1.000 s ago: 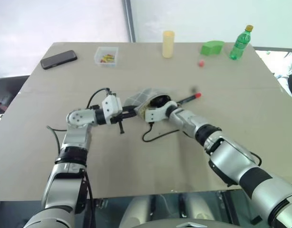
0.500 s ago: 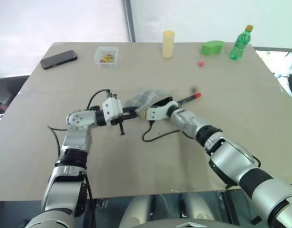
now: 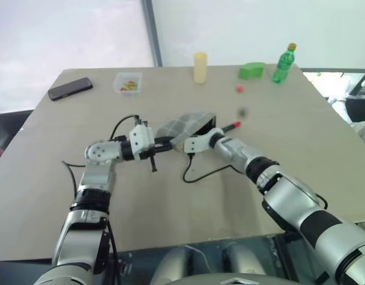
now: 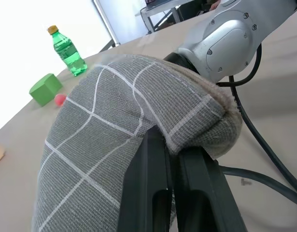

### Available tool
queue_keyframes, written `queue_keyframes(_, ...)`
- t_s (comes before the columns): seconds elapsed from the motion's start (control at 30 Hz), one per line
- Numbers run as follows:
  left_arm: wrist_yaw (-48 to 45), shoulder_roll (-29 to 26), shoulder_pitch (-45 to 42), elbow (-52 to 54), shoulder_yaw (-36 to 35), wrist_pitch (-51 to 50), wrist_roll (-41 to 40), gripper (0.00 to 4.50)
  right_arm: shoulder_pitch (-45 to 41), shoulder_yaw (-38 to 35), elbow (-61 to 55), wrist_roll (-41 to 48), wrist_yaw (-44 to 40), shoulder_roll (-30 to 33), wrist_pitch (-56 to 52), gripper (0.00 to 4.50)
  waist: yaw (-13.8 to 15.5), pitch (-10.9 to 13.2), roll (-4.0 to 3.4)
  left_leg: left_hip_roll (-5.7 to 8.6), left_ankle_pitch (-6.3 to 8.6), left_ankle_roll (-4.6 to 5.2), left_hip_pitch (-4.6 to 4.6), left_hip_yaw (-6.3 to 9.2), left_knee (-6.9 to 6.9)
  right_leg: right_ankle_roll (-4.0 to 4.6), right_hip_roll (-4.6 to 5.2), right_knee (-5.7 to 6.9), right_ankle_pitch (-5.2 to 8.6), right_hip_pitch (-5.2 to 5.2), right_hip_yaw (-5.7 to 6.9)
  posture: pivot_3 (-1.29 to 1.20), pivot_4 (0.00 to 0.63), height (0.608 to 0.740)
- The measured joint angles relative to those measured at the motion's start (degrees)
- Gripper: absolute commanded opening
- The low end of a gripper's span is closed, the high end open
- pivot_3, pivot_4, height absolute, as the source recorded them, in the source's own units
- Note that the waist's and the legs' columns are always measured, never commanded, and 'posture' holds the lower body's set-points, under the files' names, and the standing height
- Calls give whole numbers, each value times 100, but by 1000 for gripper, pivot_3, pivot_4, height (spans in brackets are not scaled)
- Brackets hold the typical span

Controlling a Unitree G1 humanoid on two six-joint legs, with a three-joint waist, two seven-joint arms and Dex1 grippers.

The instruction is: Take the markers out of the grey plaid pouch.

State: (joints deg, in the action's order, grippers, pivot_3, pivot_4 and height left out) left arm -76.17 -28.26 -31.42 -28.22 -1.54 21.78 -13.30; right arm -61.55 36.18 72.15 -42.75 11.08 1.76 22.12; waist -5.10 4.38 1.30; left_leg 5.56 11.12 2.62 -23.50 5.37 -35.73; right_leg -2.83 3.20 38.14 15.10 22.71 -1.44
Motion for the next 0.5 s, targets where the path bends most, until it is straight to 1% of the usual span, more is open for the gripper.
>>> queue_keyframes(0.07, 0, 31, -108, -132, -1, -25, 0, 0, 14, -43, -67, 49, -122, 74, 33, 83, -13, -14, 11, 0, -17, -26, 24, 39, 24, 23, -19, 0, -17, -8, -2, 0, 0, 740)
queue_keyframes(0.13, 1, 80, -208, -275, -3, -24, -3, 0, 46, -73, -175, 84, -237, 154, 36, 83, -19, -27, 28, 1, -27, -42, 58, 57, 53, 29, -28, 0, -20, -22, -11, 0, 0, 740)
queue_keyframes(0.2, 37, 131, -371, -467, 6, -21, 4, 0, 168, -144, -440, 154, -406, 284, 50, 83, -39, -44, 34, -4, -32, -50, 63, 78, 59, 30, -37, -1, -21, -23, -17, 0, 0, 740)
queue_keyframes(0.37, 297, 218, -722, -995, 116, 68, 204, 0, 694, -342, -1531, 447, -1022, 582, 27, 83, -82, -50, 36, -9, -32, -51, 62, 78, 65, 30, -32, -4, -21, -14, -37, 0, 0, 740)
queue_keyframes(0.5, 630, 223, -915, -1432, 216, 206, 505, 0, 1364, -684, -3023, 954, -1856, 772, -371, 83, -57, -55, 43, -4, -31, -49, 57, 78, 62, 30, -19, -7, -21, -15, -39, 0, 0, 740)
